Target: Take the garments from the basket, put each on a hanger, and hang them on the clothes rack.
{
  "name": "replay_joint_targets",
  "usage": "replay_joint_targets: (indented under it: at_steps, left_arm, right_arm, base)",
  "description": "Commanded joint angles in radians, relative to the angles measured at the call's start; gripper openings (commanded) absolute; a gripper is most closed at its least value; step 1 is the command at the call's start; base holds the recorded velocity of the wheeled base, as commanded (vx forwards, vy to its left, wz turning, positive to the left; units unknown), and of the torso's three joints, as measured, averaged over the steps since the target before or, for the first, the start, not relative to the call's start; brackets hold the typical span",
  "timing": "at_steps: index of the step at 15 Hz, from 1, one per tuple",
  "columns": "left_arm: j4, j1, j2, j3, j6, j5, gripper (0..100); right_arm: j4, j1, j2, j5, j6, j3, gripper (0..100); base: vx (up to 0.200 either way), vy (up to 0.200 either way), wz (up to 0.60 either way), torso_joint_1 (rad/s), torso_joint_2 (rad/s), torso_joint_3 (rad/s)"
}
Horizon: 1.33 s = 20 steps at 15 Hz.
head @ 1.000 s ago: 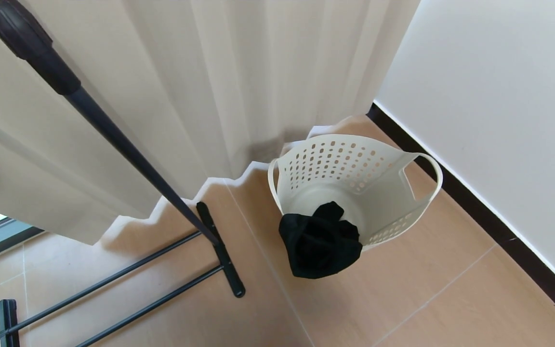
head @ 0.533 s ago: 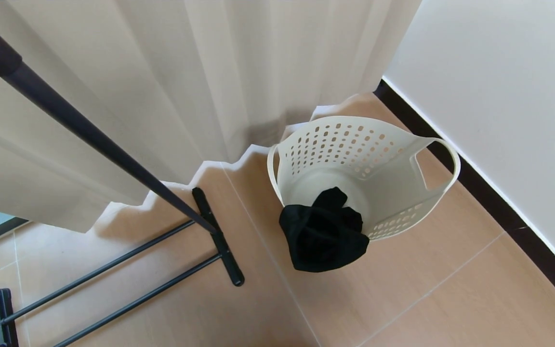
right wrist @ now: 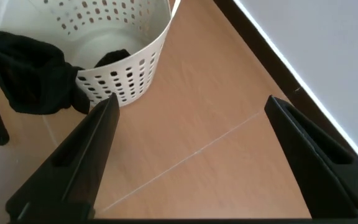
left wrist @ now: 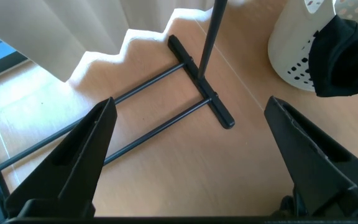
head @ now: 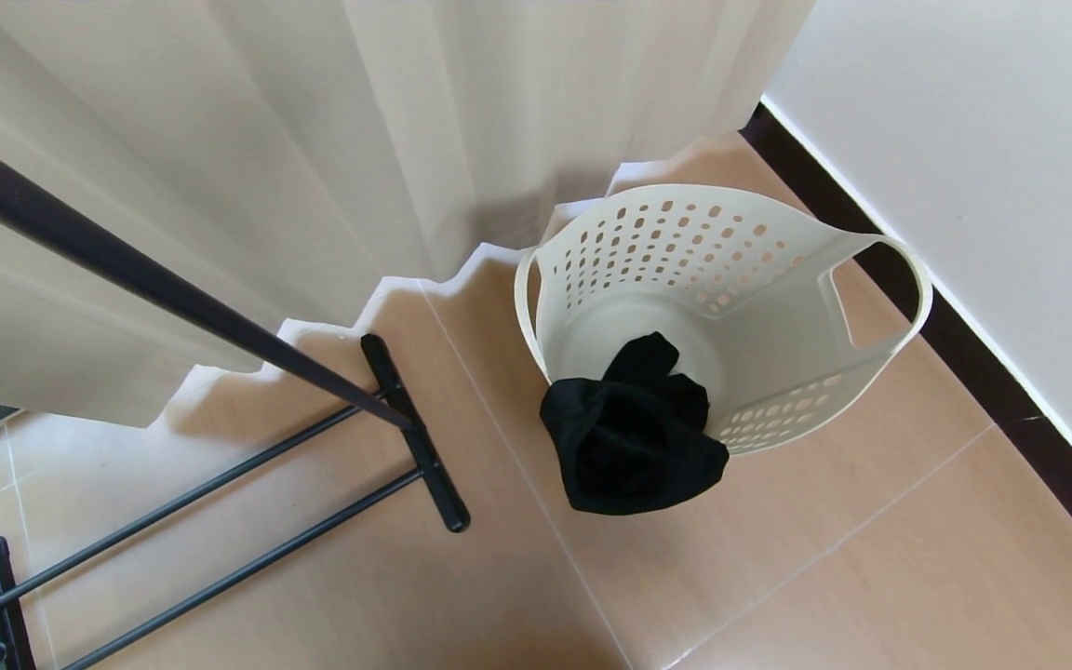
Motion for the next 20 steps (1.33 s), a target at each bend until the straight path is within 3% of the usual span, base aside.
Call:
replay_joint_targets:
  at_steps: [1, 6, 9, 14, 15, 17, 20]
  left_arm:
    - [0.0, 0.001, 0.001, 0.0, 0.001, 0.0, 100]
    - [0.0, 0.001, 0.001, 0.0, 0.001, 0.0, 100]
    - [0.0, 0.001, 0.001, 0.0, 0.001, 0.0, 100]
    - [-0.002, 0.001, 0.001, 0.0, 0.001, 0.0, 100]
    - [-0.002, 0.001, 0.001, 0.0, 0.001, 0.0, 100]
    - [0.0, 0.001, 0.001, 0.0, 0.001, 0.0, 100]
    - [0.0, 0.001, 0.001, 0.0, 0.001, 0.0, 100]
  right_arm:
    - [0.007, 0.046, 0.17, 0.055, -0.065, 0.0, 100]
    - [-0.185, 0.056, 0.76, 0.093, -0.099, -0.135, 100]
    - [-0.393, 0.194, 1.072, 0.059, -0.276, -0.215, 100]
    - [-0.404, 0.345, 1.535, 0.043, -0.524, -0.591, 100]
    - [-0.406, 0.345, 1.604, 0.017, -0.589, -0.676, 100]
    - [-0.406, 0.345, 1.687, -0.006, -0.636, -0.819, 100]
    - [-0.407, 0.349, 1.722, -0.003, -0.656, -0.865, 100]
  base:
    - [0.0, 0.0, 0.0, 0.0, 0.0, 0.0]
    - [0.0, 0.0, 0.0, 0.0, 0.0, 0.0]
    - [0.0, 0.0, 0.0, 0.0, 0.0, 0.0]
    - [0.0, 0.0, 0.0, 0.0, 0.0, 0.0]
    - [0.0, 0.0, 0.0, 0.0, 0.0, 0.0]
    - [0.0, 0.0, 0.0, 0.0, 0.0, 0.0]
    - [0.0, 0.0, 0.0, 0.0, 0.0, 0.0]
